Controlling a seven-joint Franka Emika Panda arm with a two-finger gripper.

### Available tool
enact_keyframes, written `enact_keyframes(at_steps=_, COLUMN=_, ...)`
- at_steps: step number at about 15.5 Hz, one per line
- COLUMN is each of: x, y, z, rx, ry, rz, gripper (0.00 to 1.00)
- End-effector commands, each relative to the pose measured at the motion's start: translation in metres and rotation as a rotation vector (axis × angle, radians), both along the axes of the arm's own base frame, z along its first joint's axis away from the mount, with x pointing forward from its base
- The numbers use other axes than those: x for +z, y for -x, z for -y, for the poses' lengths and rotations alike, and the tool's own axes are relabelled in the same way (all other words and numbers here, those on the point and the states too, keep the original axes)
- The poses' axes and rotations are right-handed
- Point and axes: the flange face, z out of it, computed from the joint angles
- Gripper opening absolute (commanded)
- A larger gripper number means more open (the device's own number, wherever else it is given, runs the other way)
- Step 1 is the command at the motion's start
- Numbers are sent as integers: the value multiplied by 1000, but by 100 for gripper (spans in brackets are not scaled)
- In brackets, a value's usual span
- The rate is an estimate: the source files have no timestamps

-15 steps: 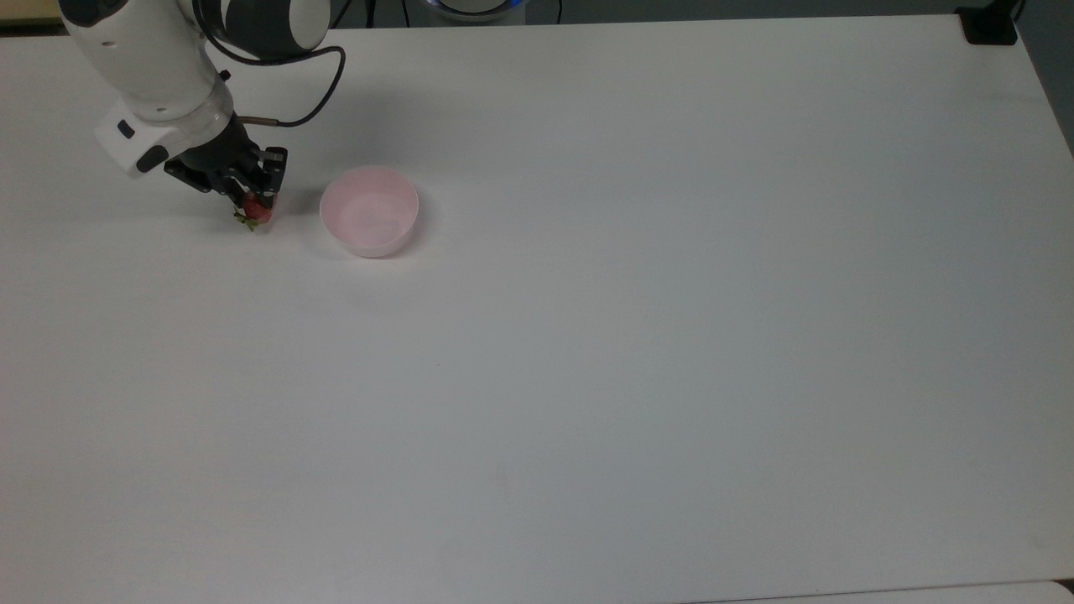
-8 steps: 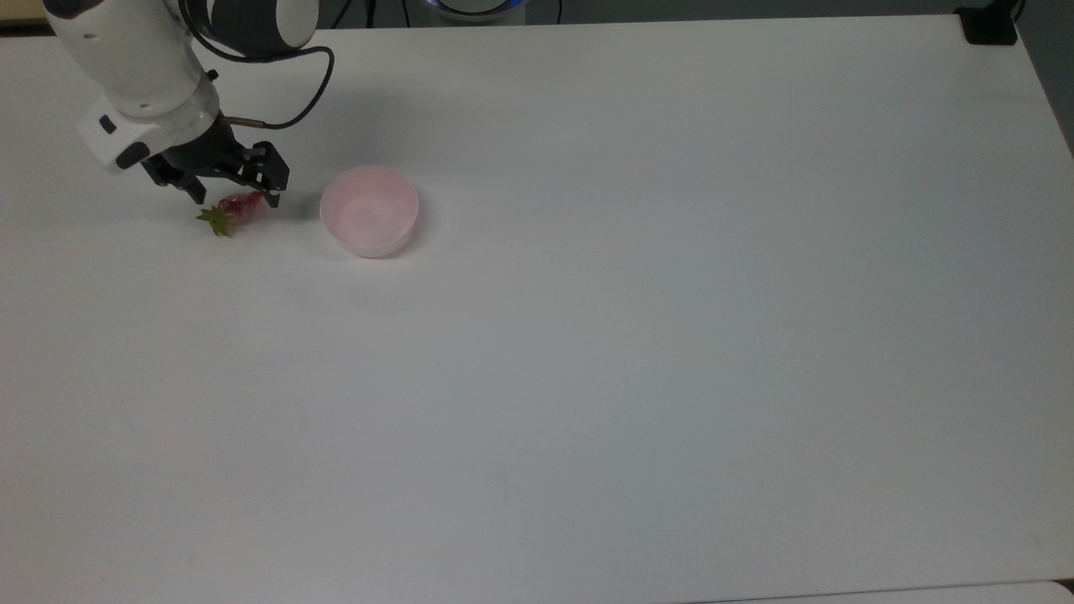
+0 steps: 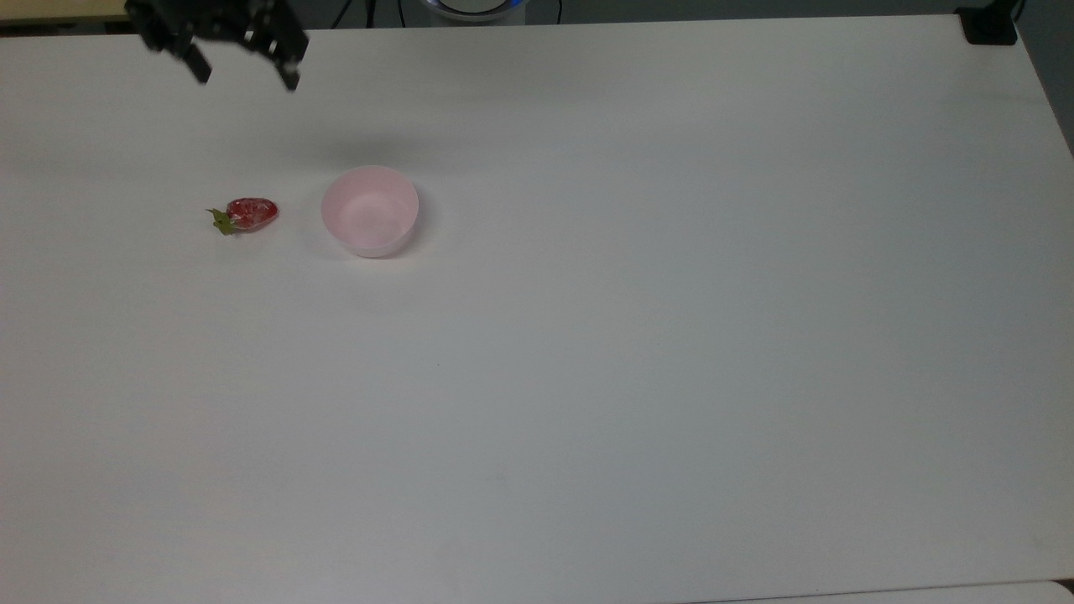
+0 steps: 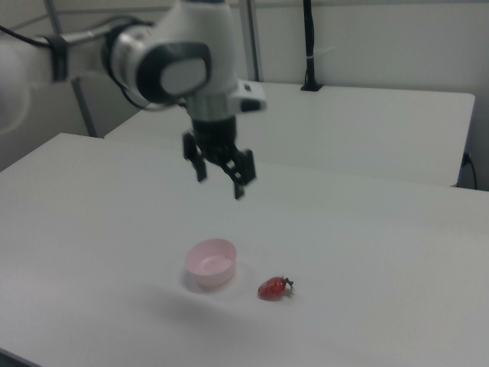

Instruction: Pick up strawberry from bowl

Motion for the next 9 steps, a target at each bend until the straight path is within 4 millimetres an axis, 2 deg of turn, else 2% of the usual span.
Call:
enact_keyframes(at_steps=1, x=65, y=16, z=-61, rx=-73, ry=-63, rz=22, gripper=100)
enact_keyframes(at_steps=3, x=78, y=18, z=-82, rx=-64, ry=-35, rz=40, gripper=100)
enact_keyframes(at_steps=5, x=77, y=12, z=-105, rx=4, ry=57, rz=39, gripper=100)
enact_keyframes(at_steps=7, x=77, y=5, z=-118, rx=38, ry=119, rz=79, gripper=100)
enact_keyframes(at_steps=9, x=74, y=0, z=-123, rx=44, ry=121, rz=87, gripper=100)
